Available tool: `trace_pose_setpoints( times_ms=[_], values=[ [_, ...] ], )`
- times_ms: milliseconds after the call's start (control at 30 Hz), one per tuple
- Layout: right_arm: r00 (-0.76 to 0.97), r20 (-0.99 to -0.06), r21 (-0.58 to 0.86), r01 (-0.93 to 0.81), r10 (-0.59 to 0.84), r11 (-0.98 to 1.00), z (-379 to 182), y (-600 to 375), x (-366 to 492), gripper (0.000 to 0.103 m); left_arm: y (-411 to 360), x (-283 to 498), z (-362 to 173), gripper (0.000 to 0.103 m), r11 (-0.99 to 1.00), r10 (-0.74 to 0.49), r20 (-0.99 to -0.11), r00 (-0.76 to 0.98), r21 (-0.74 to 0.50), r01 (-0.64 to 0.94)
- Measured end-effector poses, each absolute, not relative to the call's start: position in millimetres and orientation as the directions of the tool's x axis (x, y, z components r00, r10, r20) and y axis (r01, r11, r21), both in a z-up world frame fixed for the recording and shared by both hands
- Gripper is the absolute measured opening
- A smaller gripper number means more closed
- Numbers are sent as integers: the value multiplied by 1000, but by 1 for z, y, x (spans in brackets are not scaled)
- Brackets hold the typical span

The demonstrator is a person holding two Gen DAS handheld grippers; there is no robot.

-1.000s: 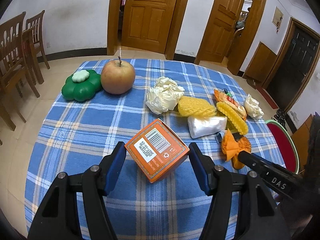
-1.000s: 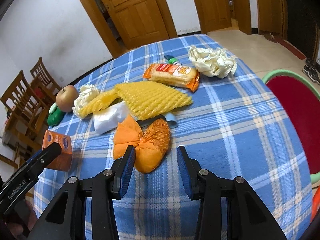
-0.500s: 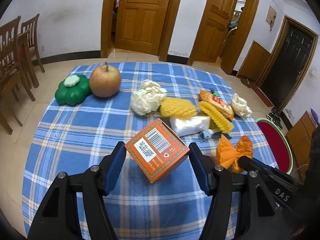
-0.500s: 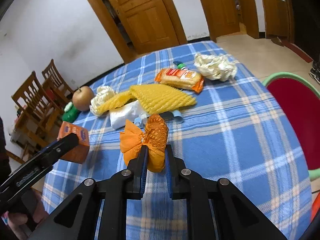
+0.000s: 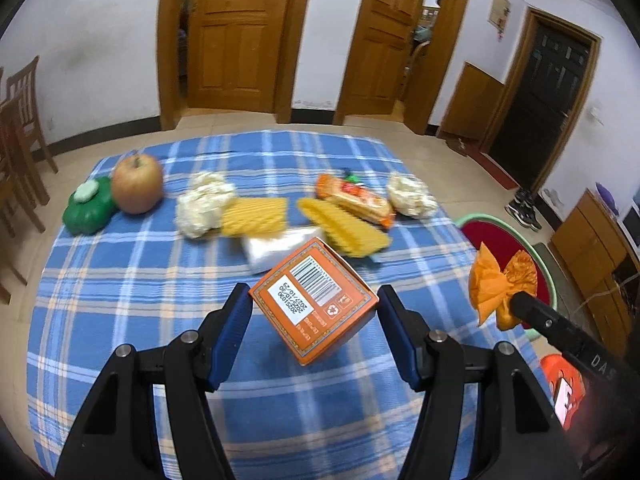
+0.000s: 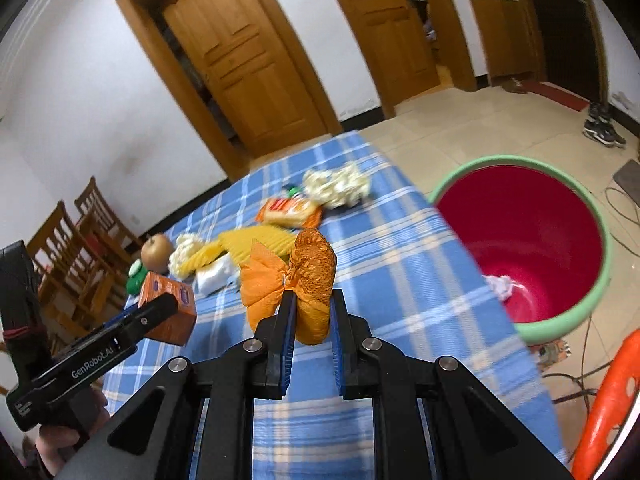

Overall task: Collect trash
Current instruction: 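Carry both orange items over the red bucket and open both tools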

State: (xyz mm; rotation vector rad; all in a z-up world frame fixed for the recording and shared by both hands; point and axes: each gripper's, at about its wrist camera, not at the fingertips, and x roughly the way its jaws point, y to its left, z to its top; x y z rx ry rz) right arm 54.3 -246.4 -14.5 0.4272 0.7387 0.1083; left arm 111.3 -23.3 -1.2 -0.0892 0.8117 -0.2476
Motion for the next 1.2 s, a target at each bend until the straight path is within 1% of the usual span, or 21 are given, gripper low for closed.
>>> trace_pose_setpoints(
  times_ms=[333,667,867,1100,1200],
  values=[
    [782,-599,463,165,170,871,-14,-309,35,15,-87,112,8,65,930,-342,-705,621,-161,329],
    [781,-620,469,292,76,833,-29,-367,32,16,-146,126,5,65,886,-417,-717,559,-182,427],
    [758,-651,457,351,39,818,-42,-393,40,16,-171,139,1,65,872,-430,-724,539,-179,456],
    [740,-672,429,381,7,819,-53,-409,56,18,-200,156,-8,65,857,-438,-738,513,-171,485],
    [741,-672,420,387,-6,821,-55,-411,59,21,-213,162,-11,65,850,-441,-741,506,-164,500]
  ],
)
